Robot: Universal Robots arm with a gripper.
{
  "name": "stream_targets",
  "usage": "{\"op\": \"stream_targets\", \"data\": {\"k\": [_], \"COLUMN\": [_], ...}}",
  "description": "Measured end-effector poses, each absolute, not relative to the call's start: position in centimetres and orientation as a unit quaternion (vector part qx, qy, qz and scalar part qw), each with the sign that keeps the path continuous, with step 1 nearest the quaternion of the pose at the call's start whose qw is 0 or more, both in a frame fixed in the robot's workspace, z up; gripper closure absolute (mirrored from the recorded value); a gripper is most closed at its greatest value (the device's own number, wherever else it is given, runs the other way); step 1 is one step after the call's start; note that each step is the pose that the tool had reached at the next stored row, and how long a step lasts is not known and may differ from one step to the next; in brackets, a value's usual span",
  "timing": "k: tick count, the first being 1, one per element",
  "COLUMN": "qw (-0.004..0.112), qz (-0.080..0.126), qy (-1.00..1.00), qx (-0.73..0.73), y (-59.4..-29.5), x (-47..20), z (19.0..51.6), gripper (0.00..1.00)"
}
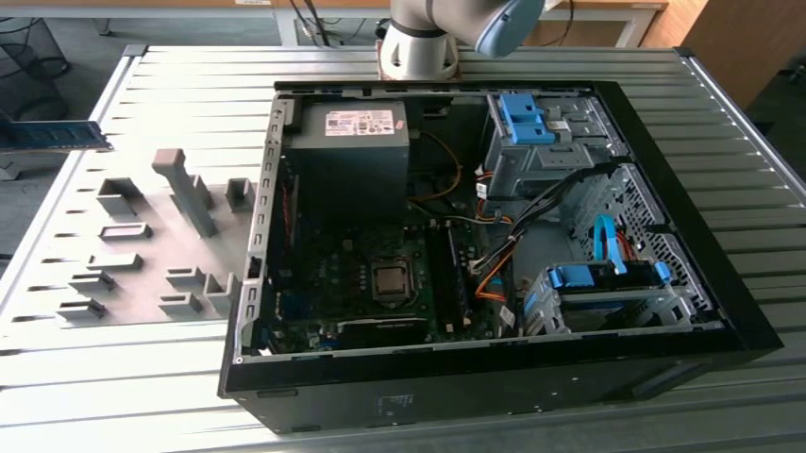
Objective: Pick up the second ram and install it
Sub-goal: 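Pick up the second ram and move it above second insertion slot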
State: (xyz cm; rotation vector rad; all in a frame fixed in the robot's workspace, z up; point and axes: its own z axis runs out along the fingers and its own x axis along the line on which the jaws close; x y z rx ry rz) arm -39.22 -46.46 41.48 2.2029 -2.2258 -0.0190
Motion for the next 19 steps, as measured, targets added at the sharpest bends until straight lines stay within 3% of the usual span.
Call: {"op": "stream_targets", "data": {"k": [19], "qw": [0.005], "qz": [-0.006], "qy": [-0.711], "qx": [0.703], "y": [-46.46], "x": [-38.29], "z": [41.47], "gripper": [0.86]}}
